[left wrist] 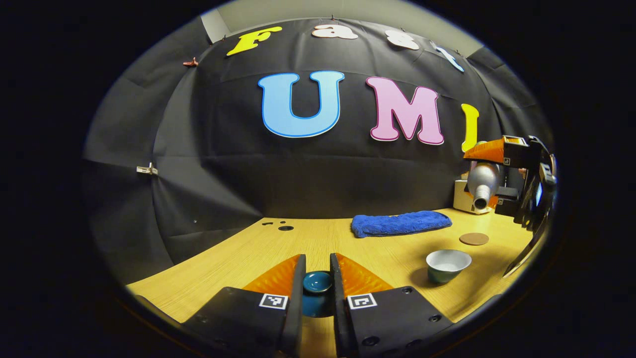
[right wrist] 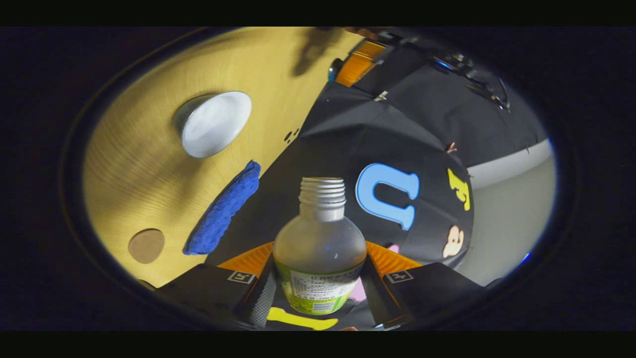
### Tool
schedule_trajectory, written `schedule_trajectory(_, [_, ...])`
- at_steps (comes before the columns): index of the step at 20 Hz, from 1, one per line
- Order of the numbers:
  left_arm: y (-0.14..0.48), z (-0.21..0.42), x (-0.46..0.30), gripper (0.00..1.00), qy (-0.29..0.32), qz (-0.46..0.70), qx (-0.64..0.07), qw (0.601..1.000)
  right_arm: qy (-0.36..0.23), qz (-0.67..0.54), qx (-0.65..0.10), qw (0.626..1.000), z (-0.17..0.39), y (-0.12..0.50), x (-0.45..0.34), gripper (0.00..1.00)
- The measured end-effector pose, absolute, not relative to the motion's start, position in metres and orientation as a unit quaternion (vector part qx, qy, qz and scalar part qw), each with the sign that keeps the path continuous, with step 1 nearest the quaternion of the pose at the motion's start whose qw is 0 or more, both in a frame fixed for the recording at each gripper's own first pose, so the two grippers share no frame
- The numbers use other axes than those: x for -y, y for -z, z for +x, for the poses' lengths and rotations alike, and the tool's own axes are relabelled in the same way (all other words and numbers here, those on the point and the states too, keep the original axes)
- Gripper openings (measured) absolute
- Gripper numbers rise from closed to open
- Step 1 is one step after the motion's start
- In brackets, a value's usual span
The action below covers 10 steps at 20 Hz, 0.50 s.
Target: Open the teacup lid with one hand, grasp the water bottle and pour water into the teacup with the other hand; after pouring, place the water bottle on the coaster and then close the teacup lid.
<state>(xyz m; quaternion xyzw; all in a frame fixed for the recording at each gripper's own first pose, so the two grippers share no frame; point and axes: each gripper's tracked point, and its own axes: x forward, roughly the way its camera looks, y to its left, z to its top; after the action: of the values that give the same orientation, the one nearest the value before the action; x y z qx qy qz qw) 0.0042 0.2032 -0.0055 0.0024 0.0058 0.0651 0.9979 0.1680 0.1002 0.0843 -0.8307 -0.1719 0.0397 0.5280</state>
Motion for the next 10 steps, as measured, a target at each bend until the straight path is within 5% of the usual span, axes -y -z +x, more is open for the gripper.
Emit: schedule_trajectory(10, [0.006,0.004,-0.204,0.29,-0.074,0.002,-0.005,0.997,0.030,-0.570,0.075,0.818,0.156,-0.111,-0.029,0.80])
